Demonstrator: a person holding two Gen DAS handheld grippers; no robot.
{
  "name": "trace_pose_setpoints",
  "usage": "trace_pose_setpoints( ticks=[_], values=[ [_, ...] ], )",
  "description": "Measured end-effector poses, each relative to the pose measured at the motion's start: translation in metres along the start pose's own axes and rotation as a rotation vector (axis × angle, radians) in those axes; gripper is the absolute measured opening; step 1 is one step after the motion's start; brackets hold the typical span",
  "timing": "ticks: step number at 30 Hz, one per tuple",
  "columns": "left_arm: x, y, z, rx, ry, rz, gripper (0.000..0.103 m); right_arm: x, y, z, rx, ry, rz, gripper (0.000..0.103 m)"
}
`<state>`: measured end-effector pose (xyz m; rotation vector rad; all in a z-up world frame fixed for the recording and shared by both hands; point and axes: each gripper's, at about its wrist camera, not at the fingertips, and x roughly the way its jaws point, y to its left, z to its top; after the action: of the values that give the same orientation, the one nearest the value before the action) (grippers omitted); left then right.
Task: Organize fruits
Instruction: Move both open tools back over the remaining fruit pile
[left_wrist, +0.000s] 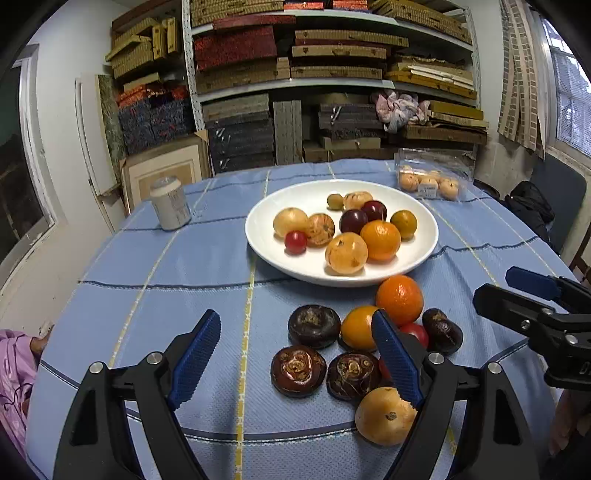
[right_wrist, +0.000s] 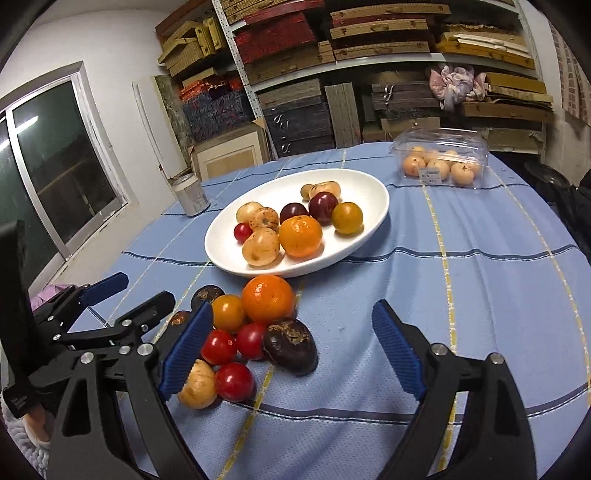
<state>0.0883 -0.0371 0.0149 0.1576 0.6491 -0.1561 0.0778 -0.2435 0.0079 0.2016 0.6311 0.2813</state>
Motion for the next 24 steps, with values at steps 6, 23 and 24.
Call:
trace_pose_setpoints(
  ticks=[6, 23, 24],
  values=[
    [0.005, -0.001, -0.002, 0.004, 0.022, -0.007, 0.084, 0.006, -0.001, 0.001, 0.005, 0.029, -0.002, 0.087],
    [-0.007, -0.008, -0.047, 0.048, 0.106, -0.077, 0.096, 0.013, -0.02, 0.001, 0.108, 0.086, -0.016, 0.096],
    [-0.008, -0.007, -0.048, 0.043, 0.107, -0.088, 0.096, 0.013, -0.023, 0.002, 0.128, 0.086, -0.012, 0.096]
  ],
)
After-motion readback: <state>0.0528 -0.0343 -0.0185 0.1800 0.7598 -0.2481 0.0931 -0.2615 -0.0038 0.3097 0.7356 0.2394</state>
